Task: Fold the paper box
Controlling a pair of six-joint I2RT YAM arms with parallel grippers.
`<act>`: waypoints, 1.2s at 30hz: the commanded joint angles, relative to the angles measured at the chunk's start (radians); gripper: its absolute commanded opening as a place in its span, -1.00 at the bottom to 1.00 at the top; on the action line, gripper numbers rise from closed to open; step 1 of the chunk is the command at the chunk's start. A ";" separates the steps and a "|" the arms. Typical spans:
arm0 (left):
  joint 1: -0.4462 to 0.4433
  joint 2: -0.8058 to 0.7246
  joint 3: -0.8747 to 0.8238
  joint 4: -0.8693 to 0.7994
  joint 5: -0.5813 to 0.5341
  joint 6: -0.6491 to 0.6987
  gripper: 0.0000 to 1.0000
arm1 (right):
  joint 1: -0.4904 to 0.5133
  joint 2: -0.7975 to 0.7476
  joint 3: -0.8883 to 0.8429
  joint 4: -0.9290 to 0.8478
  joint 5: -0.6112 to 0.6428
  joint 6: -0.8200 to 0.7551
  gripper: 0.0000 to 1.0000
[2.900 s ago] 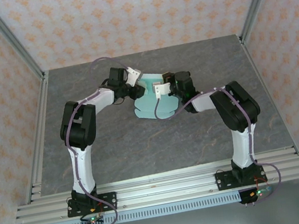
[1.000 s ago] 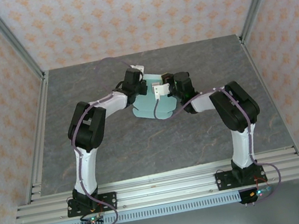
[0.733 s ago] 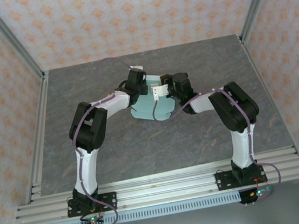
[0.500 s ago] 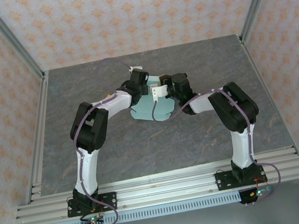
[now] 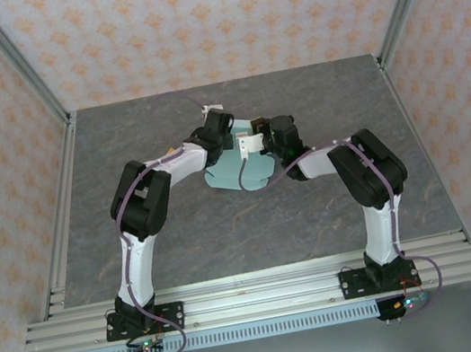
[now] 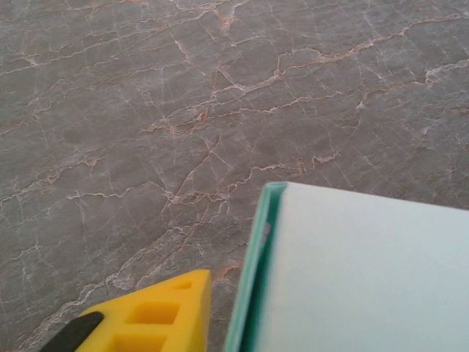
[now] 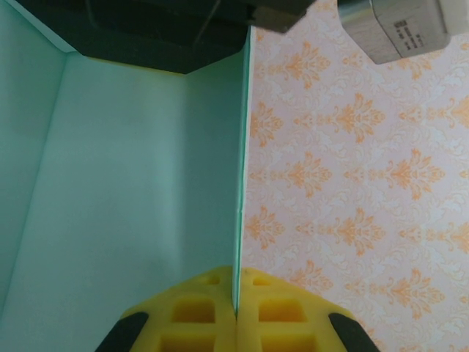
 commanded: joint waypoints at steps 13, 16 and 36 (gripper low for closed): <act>0.076 -0.126 -0.100 0.116 0.179 0.041 -0.06 | -0.003 -0.017 0.000 -0.064 0.007 0.003 -1.00; 0.080 -0.143 -0.115 0.120 0.221 0.062 0.04 | -0.003 -0.016 0.002 -0.064 0.007 0.005 -1.00; 0.140 -0.131 -0.108 0.034 0.450 0.172 0.14 | -0.001 -0.016 0.020 -0.073 0.004 0.001 -1.00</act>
